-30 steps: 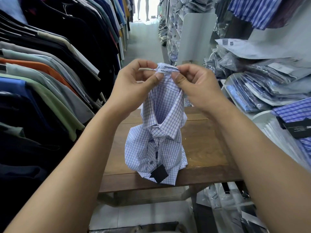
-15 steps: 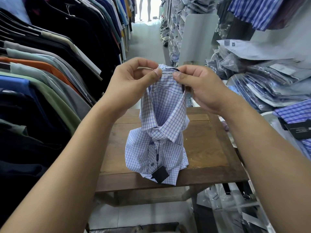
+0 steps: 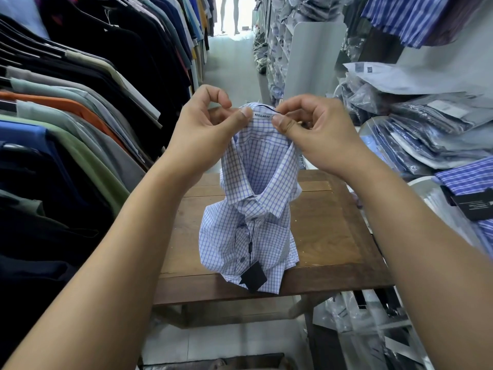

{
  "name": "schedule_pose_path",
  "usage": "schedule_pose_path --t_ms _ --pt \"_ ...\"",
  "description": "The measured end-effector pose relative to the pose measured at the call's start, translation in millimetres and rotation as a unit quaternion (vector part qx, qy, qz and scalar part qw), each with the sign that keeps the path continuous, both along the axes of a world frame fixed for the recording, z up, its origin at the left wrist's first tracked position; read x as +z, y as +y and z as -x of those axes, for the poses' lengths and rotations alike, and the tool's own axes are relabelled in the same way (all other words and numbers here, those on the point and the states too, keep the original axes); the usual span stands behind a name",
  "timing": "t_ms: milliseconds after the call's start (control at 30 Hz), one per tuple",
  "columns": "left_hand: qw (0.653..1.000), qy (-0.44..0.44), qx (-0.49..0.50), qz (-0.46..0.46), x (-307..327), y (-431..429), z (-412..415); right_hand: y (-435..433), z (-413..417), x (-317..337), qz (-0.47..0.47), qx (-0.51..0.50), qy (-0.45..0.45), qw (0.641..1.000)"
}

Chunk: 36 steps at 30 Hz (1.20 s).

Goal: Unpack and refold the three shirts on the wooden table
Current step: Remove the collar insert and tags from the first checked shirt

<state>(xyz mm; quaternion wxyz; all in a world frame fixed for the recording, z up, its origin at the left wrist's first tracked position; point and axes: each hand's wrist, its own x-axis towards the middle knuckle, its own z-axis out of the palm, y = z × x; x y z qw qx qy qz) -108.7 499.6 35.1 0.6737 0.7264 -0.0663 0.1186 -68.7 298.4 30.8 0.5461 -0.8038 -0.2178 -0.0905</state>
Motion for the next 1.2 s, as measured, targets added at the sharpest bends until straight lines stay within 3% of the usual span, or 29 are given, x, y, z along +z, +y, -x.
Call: schedule_pose_path --t_ms 433,1200 --pt "1.000 0.014 0.012 0.001 1.6 -3.5 -1.5 -1.2 -1.6 -1.0 0.068 -0.040 -0.064 0.995" --pt "0.999 0.018 -0.023 0.021 2.1 2.1 3.1 1.2 3.1 6.1 0.004 -0.017 0.046 0.999"
